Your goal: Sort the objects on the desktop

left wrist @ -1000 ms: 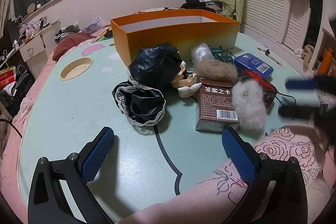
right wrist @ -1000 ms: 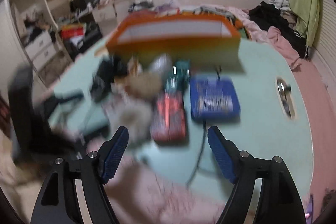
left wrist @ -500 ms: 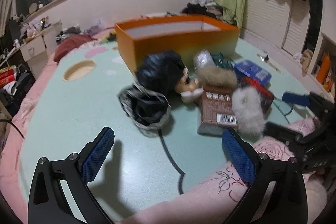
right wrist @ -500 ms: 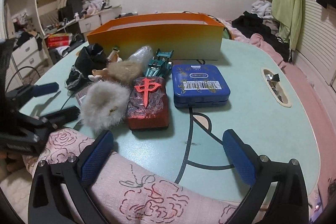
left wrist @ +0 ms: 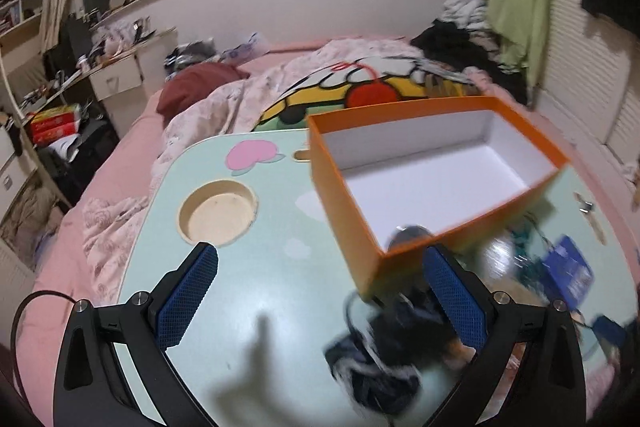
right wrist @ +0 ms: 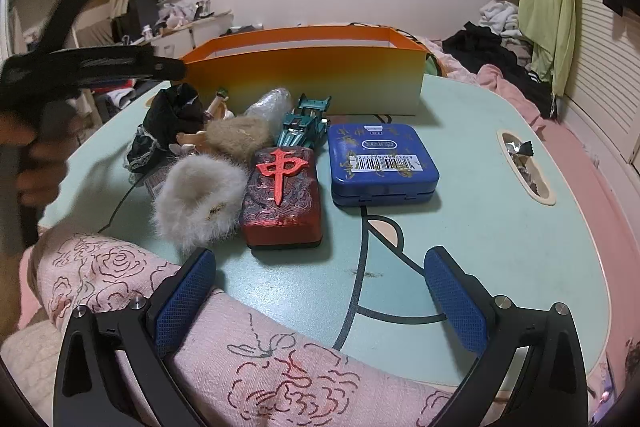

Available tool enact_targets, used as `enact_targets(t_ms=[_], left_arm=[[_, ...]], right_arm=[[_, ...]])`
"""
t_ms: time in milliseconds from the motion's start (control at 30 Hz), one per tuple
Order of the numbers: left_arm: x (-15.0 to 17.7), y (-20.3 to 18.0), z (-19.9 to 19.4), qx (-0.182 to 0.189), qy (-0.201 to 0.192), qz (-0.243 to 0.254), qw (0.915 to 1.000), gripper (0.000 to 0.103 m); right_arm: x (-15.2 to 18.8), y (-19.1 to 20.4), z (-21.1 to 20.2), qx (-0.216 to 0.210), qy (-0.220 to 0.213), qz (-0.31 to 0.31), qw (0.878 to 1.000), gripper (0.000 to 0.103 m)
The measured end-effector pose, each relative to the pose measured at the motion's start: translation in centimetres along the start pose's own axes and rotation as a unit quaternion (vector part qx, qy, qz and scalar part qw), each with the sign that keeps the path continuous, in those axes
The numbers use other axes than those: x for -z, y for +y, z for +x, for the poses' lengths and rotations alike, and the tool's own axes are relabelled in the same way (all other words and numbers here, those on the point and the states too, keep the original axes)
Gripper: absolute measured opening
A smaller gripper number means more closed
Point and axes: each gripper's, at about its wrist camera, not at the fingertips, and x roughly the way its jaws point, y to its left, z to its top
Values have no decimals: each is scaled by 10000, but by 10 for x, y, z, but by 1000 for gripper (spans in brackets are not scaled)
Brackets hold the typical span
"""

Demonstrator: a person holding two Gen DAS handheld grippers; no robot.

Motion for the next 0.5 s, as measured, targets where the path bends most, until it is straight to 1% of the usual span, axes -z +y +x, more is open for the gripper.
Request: enact_targets(t_ms=[67, 100, 133, 200, 267, 367, 433, 467, 500], left_arm=[[-4, 3, 10, -223, 65, -1, 9997, 102], [-5, 5, 12, -271, 65, -32, 9996, 102], [-5, 8, 12, -230, 57, -86, 9997, 102], [-3, 14, 1, 93, 5, -233, 9997, 102], [6, 17, -19, 468, -120, -267, 9985, 102], [27, 15, -44, 816, -170, 18, 9965, 102], [46, 13, -55, 911, -127, 286, 9954, 102], [57, 13, -59, 906, -88, 442, 9949, 102], [67, 14, -61, 869, -38, 578, 9945, 102]], right_arm=[[0, 0, 0, 1, -2, 1, 10000, 103], [0, 0, 0, 1, -3, 2, 10000, 103], [0, 0, 0, 2, -2, 1, 10000, 103], [0, 0, 0, 1, -5, 3, 10000, 103], [1, 0, 0, -1, -7, 6, 10000, 103], [-1, 0, -3, -8, -13, 13, 10000, 103], [-3, 0, -3, -55, -14, 24, 10000, 103], [-4, -1, -5, -137, -20, 46, 9999, 103], [-6, -4, -7, -329, -40, 110, 9994, 103]])
